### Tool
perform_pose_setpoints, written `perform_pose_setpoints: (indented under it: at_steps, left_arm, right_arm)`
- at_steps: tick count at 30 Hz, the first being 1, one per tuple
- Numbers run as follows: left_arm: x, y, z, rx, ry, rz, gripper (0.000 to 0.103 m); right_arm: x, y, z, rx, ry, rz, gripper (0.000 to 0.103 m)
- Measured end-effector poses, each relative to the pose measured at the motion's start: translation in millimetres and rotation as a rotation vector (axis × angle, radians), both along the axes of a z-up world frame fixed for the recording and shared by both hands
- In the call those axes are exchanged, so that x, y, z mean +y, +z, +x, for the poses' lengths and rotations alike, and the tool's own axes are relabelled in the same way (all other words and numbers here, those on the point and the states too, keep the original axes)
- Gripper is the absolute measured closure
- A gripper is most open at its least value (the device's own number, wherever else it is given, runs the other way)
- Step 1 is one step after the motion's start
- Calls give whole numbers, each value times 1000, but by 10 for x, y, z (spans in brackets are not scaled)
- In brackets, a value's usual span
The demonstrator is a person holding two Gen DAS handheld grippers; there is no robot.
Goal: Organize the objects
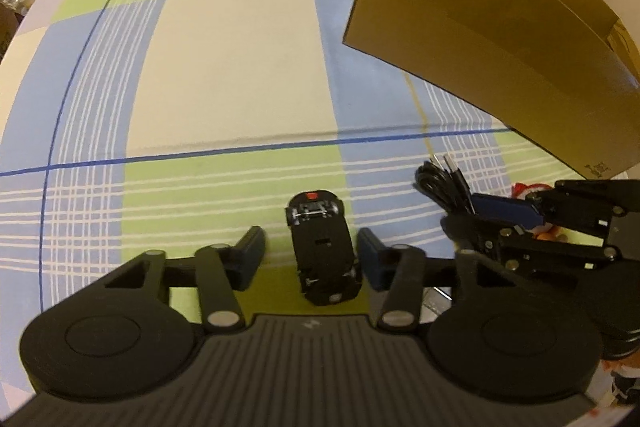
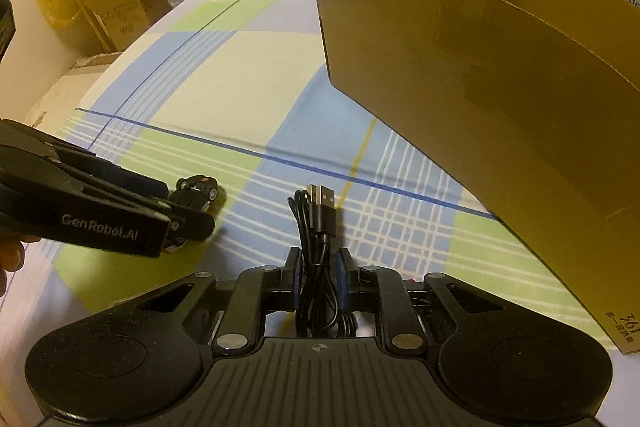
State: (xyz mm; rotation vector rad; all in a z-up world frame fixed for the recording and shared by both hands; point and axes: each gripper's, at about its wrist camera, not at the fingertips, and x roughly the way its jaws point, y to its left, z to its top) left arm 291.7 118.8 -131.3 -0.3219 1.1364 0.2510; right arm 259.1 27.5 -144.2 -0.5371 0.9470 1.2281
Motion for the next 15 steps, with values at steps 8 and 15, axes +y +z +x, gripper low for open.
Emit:
perform_pose_setpoints:
  at_steps: [8, 15]
  left_arm:
    - [81, 10, -67, -6, 5, 19, 76]
    - [181, 25, -98, -3, 25, 26, 76]
  right_arm:
    - [79, -21, -63, -14, 24, -1, 87]
    - [157, -48, -104, -47, 48, 1, 83]
